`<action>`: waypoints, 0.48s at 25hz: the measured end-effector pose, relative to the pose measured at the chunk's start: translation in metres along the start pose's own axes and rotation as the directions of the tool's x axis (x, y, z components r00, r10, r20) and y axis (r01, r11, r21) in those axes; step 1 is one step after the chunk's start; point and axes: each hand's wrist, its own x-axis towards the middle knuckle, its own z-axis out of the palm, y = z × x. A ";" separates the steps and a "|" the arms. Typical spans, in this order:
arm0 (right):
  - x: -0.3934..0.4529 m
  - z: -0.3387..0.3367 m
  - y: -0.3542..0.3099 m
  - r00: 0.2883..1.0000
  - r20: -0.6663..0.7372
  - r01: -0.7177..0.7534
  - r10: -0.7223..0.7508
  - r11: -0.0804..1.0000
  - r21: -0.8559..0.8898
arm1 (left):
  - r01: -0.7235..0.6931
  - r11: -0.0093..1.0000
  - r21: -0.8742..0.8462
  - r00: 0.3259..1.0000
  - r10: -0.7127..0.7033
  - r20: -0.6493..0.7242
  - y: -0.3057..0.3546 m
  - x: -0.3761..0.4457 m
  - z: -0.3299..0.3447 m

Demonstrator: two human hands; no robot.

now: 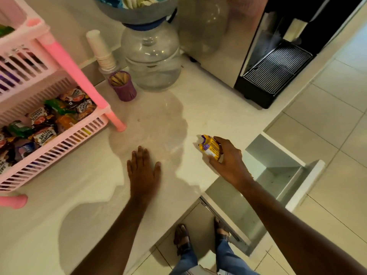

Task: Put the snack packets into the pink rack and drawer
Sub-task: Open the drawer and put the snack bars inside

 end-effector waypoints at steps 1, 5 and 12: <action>-0.009 -0.012 0.011 0.999 -0.022 -0.026 0.026 1.000 0.013 | -0.025 1.000 -0.006 1.000 0.025 -0.007 0.005 0.001 0.000; -0.042 -0.050 0.057 0.989 -0.080 -0.128 0.127 0.992 -0.003 | -0.089 0.996 -0.020 0.996 0.089 -0.007 0.059 0.010 0.004; -0.058 -0.064 0.120 0.927 0.012 -0.373 0.375 0.926 -0.058 | -0.208 0.978 -0.011 0.976 0.208 0.060 0.159 0.023 0.036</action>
